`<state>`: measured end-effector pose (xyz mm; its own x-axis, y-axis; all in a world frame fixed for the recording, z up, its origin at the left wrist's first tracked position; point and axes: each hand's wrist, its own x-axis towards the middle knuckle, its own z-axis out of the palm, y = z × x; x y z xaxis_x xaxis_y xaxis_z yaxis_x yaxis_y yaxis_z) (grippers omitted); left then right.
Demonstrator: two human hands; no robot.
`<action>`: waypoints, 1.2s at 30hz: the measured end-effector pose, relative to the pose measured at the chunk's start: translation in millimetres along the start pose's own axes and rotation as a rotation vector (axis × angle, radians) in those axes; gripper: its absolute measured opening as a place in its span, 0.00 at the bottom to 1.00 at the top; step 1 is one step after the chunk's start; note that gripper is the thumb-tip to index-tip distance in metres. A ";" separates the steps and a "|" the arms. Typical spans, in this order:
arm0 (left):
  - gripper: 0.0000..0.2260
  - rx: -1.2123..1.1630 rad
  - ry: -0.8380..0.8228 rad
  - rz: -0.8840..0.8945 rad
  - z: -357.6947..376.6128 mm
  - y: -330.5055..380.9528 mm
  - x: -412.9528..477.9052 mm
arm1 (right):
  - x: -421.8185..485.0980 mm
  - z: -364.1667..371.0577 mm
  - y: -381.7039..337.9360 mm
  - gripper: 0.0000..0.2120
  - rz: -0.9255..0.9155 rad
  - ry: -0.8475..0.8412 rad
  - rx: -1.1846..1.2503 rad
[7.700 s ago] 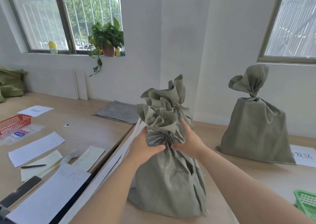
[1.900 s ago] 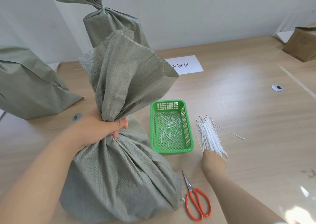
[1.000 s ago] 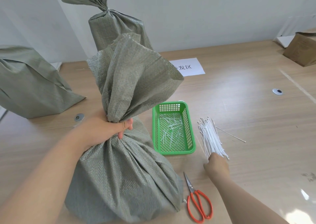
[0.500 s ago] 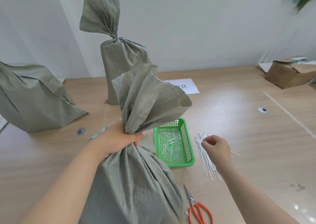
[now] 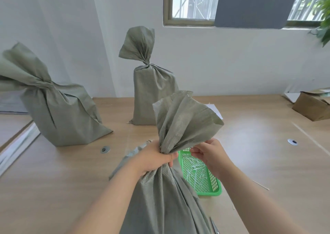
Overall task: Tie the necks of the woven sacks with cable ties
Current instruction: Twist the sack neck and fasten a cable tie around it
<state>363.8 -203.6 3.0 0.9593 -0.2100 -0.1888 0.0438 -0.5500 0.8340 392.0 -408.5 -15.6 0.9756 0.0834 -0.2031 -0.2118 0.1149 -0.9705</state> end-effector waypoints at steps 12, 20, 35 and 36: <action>0.15 -0.091 0.013 0.016 -8.0 -1.2 -6.0 | 5.7 46.5 -17.7 0.11 -0.057 0.053 -0.707; 0.25 0.164 0.209 0.227 -3.4 -5.0 1.7 | -11.9 42.8 -17.7 0.23 -0.281 -0.078 -0.846; 0.16 0.160 0.240 0.118 -12.9 -7.3 0.0 | -25.2 49.6 -13.8 0.08 -0.376 -0.169 -0.622; 0.16 0.165 0.208 0.129 -13.7 -5.8 -1.2 | -28.4 50.3 -14.9 0.09 -0.350 -0.188 -0.599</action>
<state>366.1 -189.1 5.5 0.9913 -0.1259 0.0384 -0.1123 -0.6570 0.7455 364.5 -362.8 11.1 0.9426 0.3165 0.1066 0.2323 -0.3921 -0.8901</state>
